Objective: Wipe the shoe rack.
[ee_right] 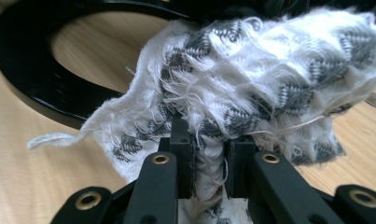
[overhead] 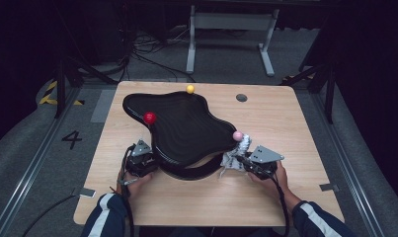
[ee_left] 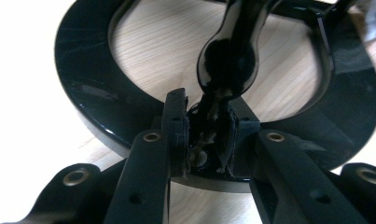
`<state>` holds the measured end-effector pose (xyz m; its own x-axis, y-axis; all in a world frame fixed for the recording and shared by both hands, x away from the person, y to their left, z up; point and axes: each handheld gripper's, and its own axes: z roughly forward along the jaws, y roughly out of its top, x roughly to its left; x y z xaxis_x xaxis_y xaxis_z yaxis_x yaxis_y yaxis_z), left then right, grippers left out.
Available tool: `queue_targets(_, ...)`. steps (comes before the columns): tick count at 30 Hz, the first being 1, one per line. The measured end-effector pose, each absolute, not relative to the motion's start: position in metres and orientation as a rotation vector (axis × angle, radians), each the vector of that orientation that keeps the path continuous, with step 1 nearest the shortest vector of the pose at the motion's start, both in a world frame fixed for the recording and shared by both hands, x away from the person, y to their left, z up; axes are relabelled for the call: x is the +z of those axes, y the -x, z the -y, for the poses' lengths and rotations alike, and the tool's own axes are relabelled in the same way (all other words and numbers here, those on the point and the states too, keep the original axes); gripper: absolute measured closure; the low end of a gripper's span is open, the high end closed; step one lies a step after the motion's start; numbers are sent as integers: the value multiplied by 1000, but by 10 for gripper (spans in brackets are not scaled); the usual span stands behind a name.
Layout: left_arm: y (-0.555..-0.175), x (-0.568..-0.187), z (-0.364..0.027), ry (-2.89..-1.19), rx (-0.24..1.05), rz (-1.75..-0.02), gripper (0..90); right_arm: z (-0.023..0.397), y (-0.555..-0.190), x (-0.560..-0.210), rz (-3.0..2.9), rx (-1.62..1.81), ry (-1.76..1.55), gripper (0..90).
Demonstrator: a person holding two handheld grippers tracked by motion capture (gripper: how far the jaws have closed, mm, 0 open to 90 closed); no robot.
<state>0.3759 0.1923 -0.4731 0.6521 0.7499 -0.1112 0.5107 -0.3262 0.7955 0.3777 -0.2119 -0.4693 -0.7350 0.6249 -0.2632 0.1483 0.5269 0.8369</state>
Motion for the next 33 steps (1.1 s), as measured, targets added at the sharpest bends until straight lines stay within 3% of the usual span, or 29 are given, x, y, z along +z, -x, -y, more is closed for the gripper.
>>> queue_targets(6,-372,-473,-185,-2022,356,-946,743,221,-389,-468,-2195,1120,-635,774)
queue_targets(16,-372,-473,-183,-2030,342,-929,743,228,-375,-438,-2091,1217,-560,775)
queue_targets(33,-372,-476,-170,-2028,298,-879,743,187,-356,-404,-2085,1303,-369,778)
